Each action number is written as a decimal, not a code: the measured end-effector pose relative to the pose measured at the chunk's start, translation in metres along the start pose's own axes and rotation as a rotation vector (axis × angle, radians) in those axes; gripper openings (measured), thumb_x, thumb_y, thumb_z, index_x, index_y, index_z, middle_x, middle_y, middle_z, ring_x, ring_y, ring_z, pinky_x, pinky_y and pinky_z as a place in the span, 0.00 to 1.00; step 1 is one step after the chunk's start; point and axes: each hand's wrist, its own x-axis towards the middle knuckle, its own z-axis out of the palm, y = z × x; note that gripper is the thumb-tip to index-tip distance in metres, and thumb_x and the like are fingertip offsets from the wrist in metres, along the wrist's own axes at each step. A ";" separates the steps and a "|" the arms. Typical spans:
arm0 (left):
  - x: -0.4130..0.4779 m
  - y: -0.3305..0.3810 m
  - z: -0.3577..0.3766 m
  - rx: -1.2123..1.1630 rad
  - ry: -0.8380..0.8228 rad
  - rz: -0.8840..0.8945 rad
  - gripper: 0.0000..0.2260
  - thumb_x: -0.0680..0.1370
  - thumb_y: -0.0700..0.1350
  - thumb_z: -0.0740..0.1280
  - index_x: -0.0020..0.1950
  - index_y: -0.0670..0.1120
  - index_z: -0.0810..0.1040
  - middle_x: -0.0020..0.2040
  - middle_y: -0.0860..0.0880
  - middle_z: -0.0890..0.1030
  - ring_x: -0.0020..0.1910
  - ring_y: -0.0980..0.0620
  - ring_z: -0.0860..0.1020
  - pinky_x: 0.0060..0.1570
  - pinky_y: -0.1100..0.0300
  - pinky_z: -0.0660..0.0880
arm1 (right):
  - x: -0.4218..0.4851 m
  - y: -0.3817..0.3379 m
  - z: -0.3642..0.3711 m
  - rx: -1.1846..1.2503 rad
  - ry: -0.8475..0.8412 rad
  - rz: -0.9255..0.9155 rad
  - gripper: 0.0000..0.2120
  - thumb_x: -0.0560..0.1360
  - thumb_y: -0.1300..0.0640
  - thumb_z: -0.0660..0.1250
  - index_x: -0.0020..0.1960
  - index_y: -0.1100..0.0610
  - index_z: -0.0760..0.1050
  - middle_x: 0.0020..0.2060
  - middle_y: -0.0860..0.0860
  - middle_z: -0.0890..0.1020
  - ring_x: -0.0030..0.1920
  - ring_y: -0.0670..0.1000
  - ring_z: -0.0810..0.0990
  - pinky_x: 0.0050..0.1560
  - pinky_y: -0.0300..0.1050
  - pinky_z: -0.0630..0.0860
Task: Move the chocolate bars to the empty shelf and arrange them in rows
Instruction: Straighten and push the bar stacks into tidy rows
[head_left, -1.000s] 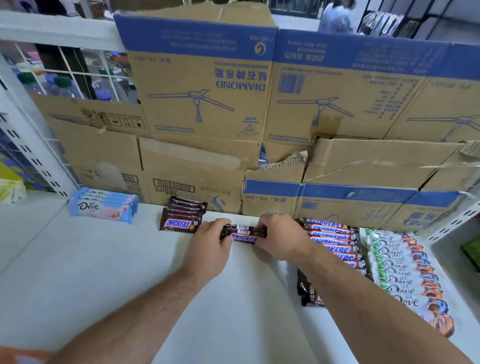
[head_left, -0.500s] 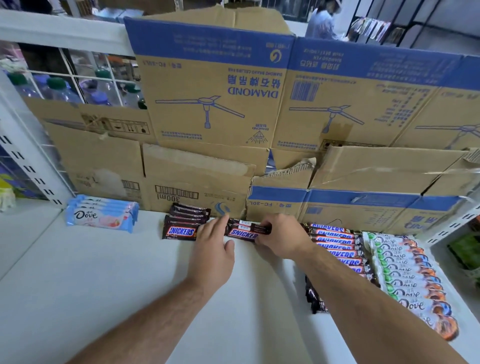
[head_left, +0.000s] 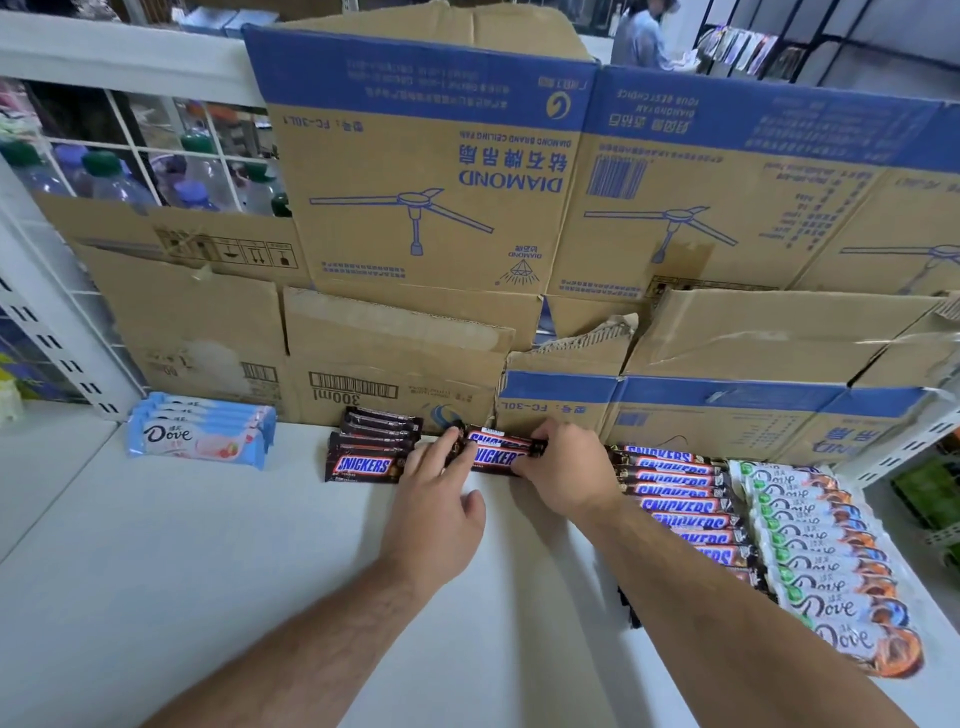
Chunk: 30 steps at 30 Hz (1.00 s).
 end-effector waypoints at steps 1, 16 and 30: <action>0.000 0.000 0.000 -0.024 -0.009 -0.016 0.23 0.70 0.40 0.66 0.66 0.44 0.77 0.71 0.46 0.71 0.67 0.47 0.66 0.66 0.51 0.70 | -0.001 0.000 0.001 0.004 0.014 0.010 0.18 0.68 0.46 0.73 0.54 0.53 0.78 0.45 0.50 0.83 0.43 0.52 0.79 0.41 0.43 0.74; -0.002 0.005 -0.003 -0.053 -0.071 -0.057 0.20 0.71 0.40 0.66 0.62 0.43 0.79 0.73 0.44 0.67 0.69 0.45 0.70 0.65 0.50 0.71 | -0.005 0.003 0.005 0.055 0.058 -0.070 0.14 0.72 0.51 0.71 0.53 0.53 0.72 0.45 0.50 0.82 0.44 0.53 0.80 0.44 0.47 0.77; 0.000 0.009 -0.010 -0.066 -0.121 -0.048 0.22 0.67 0.40 0.68 0.61 0.44 0.75 0.70 0.48 0.67 0.68 0.46 0.67 0.69 0.52 0.63 | -0.003 0.007 0.009 0.046 0.084 0.036 0.15 0.71 0.45 0.72 0.53 0.50 0.73 0.46 0.49 0.82 0.44 0.52 0.80 0.43 0.46 0.75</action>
